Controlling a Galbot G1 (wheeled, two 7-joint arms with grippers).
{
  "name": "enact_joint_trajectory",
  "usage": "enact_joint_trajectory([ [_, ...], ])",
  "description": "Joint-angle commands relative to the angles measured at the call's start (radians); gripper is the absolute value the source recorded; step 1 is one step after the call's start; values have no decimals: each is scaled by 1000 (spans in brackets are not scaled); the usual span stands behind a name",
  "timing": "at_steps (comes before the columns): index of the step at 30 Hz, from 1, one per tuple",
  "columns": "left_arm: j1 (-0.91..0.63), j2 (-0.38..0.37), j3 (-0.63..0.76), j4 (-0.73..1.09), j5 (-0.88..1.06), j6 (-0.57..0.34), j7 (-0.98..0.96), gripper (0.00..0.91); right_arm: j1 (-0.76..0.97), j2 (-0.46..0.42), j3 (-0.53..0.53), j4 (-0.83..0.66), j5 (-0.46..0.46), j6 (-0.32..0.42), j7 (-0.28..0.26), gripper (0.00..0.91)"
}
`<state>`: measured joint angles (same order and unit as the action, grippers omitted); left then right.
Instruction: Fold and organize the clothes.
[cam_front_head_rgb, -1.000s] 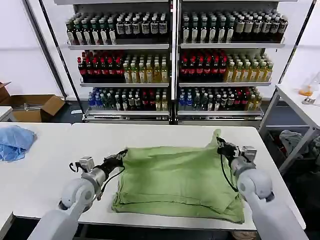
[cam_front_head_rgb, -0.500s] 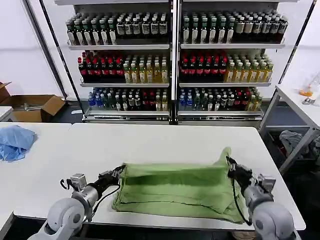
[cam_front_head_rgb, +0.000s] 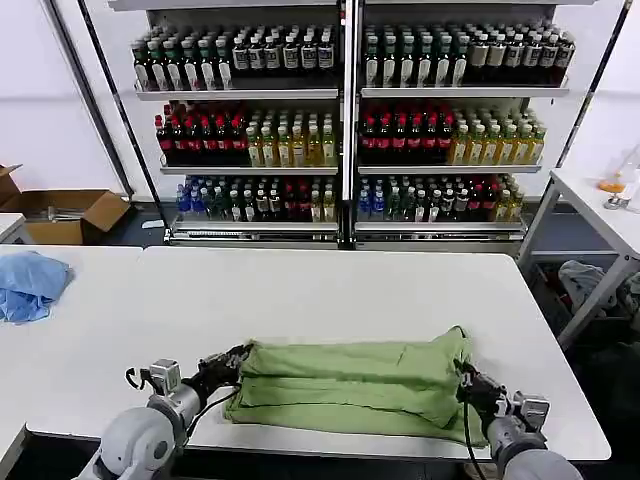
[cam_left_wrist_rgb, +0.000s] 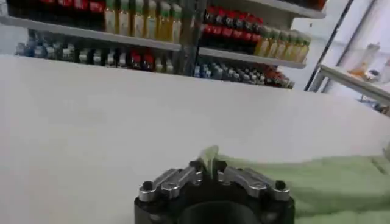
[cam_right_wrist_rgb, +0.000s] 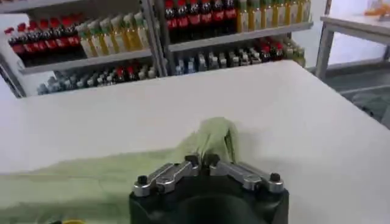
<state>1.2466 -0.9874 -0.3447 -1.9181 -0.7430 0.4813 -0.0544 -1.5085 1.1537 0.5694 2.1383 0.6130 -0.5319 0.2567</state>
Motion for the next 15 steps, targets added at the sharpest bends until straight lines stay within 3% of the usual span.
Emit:
enact_joint_trajectory([
  [1, 61, -21, -7, -63, 104, -45, -47, 907, -79, 12, 21, 59, -58, -5, -5, 907],
  [8, 205, -120, -24, -188, 254, -107, -167, 907, -127, 19, 44, 94, -82, 7, -8, 907],
  [15, 255, -305, 21, -142, 449, -170, -266, 907, -141, 27, 41, 98, -92, 13, -6, 907],
])
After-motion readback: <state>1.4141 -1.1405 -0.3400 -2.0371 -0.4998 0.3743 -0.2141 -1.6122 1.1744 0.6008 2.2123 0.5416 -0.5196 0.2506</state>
